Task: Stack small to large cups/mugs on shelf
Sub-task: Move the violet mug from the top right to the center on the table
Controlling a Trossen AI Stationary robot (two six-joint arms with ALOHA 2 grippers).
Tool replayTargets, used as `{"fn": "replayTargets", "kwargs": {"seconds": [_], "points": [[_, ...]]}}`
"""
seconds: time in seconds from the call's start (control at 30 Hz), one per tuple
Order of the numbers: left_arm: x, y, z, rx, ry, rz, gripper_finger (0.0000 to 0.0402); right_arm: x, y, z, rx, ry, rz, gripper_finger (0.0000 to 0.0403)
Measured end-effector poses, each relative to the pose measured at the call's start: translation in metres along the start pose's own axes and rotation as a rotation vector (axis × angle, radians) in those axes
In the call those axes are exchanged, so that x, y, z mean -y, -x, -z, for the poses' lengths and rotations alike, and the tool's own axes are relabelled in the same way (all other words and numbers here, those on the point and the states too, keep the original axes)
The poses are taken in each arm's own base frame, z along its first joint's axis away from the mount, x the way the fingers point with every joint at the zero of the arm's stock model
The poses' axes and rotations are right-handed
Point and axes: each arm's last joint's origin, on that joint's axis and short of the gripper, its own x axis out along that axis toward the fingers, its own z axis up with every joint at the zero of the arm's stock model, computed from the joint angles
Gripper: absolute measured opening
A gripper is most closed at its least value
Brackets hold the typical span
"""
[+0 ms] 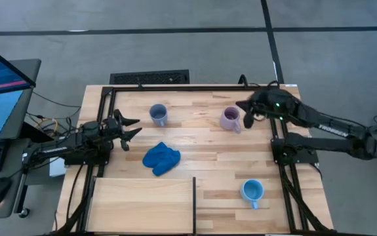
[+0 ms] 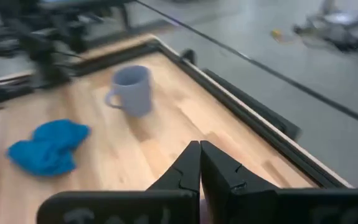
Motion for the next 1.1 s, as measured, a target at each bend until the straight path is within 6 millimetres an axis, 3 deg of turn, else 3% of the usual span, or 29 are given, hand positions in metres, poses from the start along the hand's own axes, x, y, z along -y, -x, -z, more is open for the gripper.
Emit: {"fn": "replayTargets", "kwargs": {"seconds": [0.17, 0.33, 0.57, 1.1], "points": [[-0.001, 0.0, 0.0, 0.001, 0.001, -0.031, 0.018, 0.003, -0.011, -0.024, -0.132, -0.082, 0.08, 0.0033], [-0.001, 0.0, 0.0, 0.001, 0.001, -0.031, 0.018, 0.008, -0.024, -0.03, -0.342, -0.179, 0.141, 0.0033], [-0.001, 0.0, 0.0, 0.0, 0.002, -0.032, 0.018, 0.017, -0.041, -0.02, -0.572, -0.209, 0.21, 0.0033], [-0.001, 0.0, 0.0, -0.002, 0.004, -0.033, 0.018, 0.042, -0.077, -0.001, -0.724, -0.273, 0.298, 0.0033]]}}
